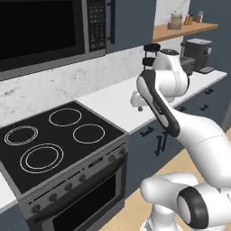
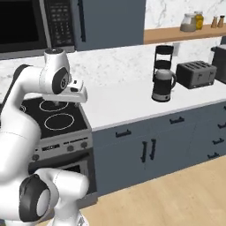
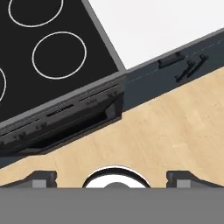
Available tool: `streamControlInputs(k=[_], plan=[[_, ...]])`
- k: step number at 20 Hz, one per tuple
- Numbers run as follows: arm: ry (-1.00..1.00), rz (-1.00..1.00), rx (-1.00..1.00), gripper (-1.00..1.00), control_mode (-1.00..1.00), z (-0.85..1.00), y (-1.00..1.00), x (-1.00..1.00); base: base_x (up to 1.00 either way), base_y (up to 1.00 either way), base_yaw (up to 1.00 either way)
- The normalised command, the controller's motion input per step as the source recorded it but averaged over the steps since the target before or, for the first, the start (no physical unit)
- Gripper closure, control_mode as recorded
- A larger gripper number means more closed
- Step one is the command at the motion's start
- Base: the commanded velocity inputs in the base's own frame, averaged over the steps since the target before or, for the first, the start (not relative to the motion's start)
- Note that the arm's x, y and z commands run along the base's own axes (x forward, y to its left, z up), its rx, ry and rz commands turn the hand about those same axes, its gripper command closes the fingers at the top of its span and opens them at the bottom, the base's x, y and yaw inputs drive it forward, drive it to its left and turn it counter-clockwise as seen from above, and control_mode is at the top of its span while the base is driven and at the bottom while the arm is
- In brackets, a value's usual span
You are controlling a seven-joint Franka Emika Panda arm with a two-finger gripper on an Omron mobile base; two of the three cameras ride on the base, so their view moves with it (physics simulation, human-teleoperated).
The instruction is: Navigate to the toaster oven.
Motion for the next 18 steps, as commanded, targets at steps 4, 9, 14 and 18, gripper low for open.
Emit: streamControlInputs(k=[4, 9, 14, 18], plan=[[0.00, 0.00, 0.00, -1.00, 1.00, 0.00, 0.00, 0.00, 0.14, -0.78, -0.47], [0.00, 0.00, 0.00, -1.00, 1.00, 0.00, 0.00, 0.00, 0.24, -0.86, -0.42], [0.00, 0.00, 0.00, -1.00, 1.00, 0.00, 0.00, 0.00, -0.01, -0.86, -0.18], [0.00, 0.00, 0.00, -1.00, 1.00, 0.00, 0.00, 0.00, -0.08, -0.84, -0.40]])
